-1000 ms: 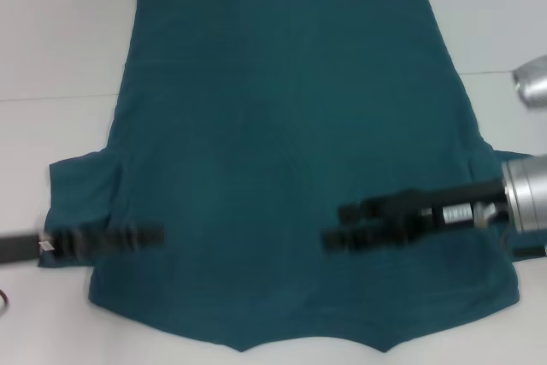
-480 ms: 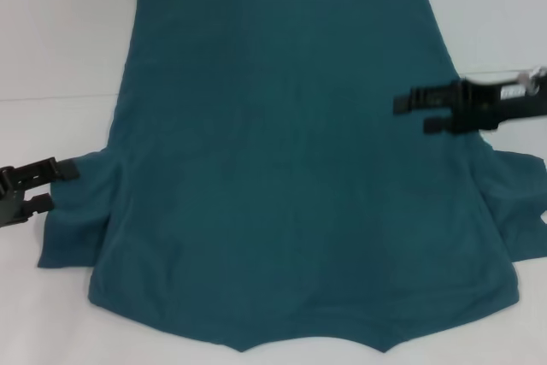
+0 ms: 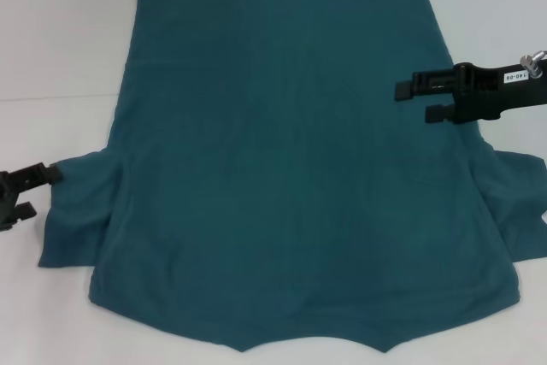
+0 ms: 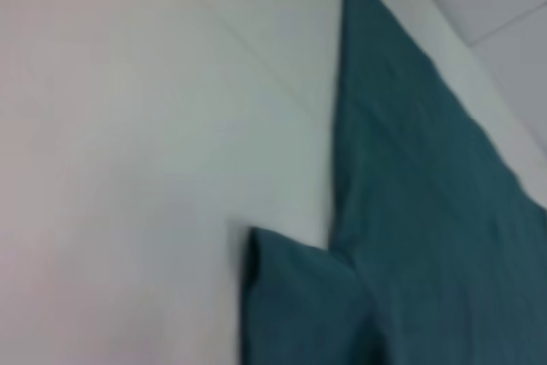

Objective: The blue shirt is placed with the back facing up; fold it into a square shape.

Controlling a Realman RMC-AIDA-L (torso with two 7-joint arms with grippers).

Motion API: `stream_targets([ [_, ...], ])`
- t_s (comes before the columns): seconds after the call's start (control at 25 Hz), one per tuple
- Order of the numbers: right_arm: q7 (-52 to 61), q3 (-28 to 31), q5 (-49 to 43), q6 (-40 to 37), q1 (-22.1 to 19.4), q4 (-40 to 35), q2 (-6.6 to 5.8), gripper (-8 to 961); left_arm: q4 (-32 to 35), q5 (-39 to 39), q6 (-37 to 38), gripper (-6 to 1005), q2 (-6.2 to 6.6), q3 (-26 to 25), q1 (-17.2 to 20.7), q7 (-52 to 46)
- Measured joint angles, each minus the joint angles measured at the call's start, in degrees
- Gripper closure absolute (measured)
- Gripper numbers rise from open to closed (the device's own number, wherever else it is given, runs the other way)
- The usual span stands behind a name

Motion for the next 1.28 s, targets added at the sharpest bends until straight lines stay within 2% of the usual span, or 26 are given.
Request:
stream_targets([
  [0.24,0.0,0.0,-0.1,0.1,0.0,0.1,0.06,26,-2.6,1.5,-4.0,126,0.15,1.6,-1.0,0.0],
  [0.6,0.1,0.3,0.1,0.2,-0.2,0.0,0.13,26,-3.5,1.7,-4.1,127,-0.19,5.6,-2.0,0.0],
  [0.84,0.1,0.5,0.2,-0.2,-0.6,0.0,0.12,26,-3.2,1.2,-3.8,127,-0.21,5.6,-1.9,-1.2],
  [1.08,0.1,0.9,0.2,-0.1,-0.8,-0.1,0.19,26,-3.3,1.9,-3.6,306,-0.11,6.1,-2.2,-1.2],
  [1.28,0.1,1.2,0.2,-0.3,-0.8,-0.1,0.18,26,-3.2,2.2,-3.5,539,-0.17,6.3,-2.2,-1.2],
])
